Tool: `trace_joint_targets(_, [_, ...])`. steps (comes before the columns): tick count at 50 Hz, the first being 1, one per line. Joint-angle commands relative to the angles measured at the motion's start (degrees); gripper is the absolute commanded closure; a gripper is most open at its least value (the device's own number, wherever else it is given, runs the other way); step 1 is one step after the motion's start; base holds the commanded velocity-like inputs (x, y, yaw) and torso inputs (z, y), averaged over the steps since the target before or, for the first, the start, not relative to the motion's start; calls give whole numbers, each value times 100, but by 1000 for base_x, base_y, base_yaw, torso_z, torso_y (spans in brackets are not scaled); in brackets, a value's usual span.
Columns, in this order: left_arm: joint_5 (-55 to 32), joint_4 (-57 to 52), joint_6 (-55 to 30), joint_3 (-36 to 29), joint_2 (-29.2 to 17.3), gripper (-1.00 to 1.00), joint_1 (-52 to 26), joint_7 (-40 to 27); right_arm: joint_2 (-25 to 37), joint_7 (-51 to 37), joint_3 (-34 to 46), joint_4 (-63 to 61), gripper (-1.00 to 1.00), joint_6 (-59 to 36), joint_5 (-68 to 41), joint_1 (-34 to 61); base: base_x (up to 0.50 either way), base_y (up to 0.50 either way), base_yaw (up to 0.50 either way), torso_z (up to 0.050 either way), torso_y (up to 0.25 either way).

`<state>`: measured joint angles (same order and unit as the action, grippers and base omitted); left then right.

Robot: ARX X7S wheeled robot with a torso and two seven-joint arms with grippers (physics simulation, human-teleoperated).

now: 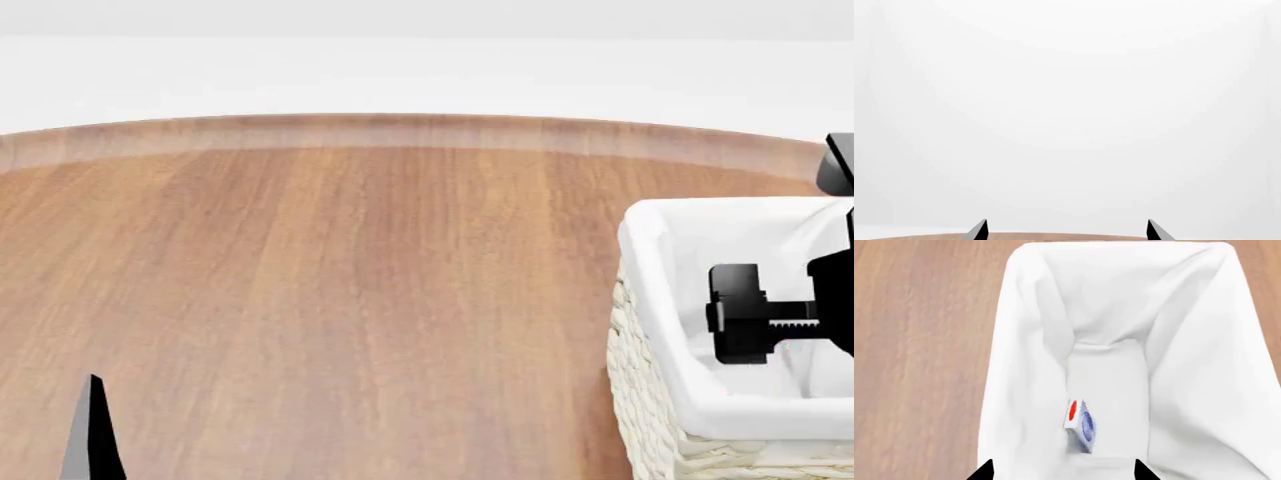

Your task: Pick up the cream cheese box, and put it in the basket.

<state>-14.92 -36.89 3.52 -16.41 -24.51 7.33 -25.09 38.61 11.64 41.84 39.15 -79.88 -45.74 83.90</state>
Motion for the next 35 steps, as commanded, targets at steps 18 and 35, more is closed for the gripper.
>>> trace_joint_targets(18, [-9, 13, 19, -35, -33, -100, -16, -20, -253, 86, 282, 67, -100, 835, 483, 623, 0, 0, 0, 0, 0])
trace_joint_targets(35, [-44, -8, 23, 2, -66, -100, -27, -60, -104, -897, -613, -1192, -100, 2345, 357, -223, 0, 0, 0, 0, 0])
